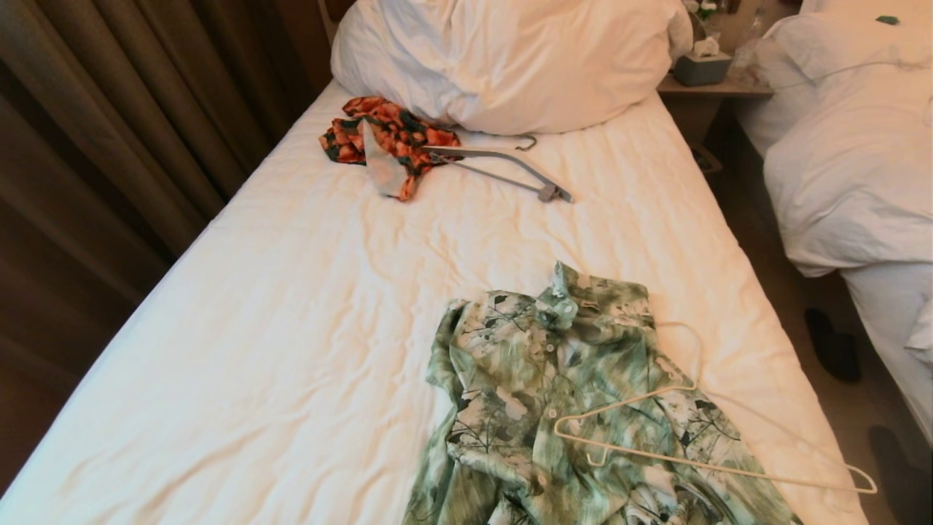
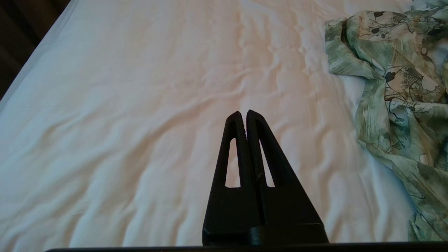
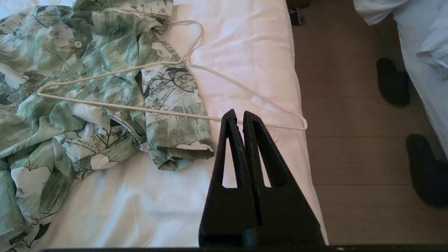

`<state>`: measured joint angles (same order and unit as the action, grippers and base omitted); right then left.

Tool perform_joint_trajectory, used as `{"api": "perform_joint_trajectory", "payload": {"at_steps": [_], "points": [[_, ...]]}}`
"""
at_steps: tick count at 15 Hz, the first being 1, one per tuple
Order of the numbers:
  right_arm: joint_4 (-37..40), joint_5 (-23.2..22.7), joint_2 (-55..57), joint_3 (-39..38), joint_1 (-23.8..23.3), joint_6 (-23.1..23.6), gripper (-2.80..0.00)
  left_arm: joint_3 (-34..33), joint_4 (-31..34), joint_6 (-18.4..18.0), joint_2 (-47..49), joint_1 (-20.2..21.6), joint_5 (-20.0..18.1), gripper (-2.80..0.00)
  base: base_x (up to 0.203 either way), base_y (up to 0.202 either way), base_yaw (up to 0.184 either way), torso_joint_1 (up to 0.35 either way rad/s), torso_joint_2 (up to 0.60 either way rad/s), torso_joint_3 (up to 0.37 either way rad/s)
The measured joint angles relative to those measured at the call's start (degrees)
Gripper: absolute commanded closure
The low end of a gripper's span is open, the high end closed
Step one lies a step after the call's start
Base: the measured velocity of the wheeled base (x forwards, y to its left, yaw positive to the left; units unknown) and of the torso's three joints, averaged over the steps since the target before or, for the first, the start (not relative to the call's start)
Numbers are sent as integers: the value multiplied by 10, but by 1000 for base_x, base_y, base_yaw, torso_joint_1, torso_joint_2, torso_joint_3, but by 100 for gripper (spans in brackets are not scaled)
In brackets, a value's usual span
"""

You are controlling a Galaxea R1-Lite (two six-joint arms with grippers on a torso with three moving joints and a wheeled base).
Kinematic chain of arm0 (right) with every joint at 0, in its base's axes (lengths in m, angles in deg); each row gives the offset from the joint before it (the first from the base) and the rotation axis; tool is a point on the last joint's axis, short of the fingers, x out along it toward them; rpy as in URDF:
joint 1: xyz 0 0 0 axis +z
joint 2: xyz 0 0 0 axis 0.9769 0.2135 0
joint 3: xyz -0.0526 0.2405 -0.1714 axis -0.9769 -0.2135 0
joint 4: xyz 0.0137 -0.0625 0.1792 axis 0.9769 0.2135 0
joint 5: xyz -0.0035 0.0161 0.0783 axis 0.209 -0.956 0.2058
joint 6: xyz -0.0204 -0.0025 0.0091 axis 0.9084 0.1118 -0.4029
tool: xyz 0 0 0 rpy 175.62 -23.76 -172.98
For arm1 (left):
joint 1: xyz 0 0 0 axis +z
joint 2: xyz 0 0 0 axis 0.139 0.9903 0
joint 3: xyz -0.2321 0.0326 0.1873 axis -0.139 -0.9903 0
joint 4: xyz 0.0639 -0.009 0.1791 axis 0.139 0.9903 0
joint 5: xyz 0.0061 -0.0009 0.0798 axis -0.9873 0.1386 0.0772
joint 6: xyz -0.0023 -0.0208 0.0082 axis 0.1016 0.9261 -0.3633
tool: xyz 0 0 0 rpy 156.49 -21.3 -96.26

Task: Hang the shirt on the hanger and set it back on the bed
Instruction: Lift the shirt and hanger

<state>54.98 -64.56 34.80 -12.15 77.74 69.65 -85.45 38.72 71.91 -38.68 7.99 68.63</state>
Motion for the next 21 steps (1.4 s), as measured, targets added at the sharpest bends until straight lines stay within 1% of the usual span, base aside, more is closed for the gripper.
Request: {"api": "perform_joint_trajectory", "payload": {"at_steps": [7, 11, 13, 16, 19, 21], "points": [[0, 2, 0, 0, 0, -1, 0, 0, 0, 0, 0, 0, 0, 0, 0, 0, 0, 0, 0, 0], [16, 0, 0, 8, 0, 4, 0, 0, 0, 0, 0, 0, 0, 0, 0, 0, 0, 0, 0, 0], [36, -2, 3, 36, 0, 5, 0, 0, 0, 0, 0, 0, 0, 0, 0, 0, 0, 0, 0, 0], [101, -10, 37, 107, 0, 1, 0, 0, 0, 0, 0, 0, 0, 0, 0, 0, 0, 0, 0, 0], [120, -22, 119, 166, 0, -1, 0, 0, 0, 0, 0, 0, 0, 0, 0, 0, 0, 0, 0, 0], [122, -27, 195, 203, 0, -12, 0, 0, 0, 0, 0, 0, 0, 0, 0, 0, 0, 0, 0, 0]]}}
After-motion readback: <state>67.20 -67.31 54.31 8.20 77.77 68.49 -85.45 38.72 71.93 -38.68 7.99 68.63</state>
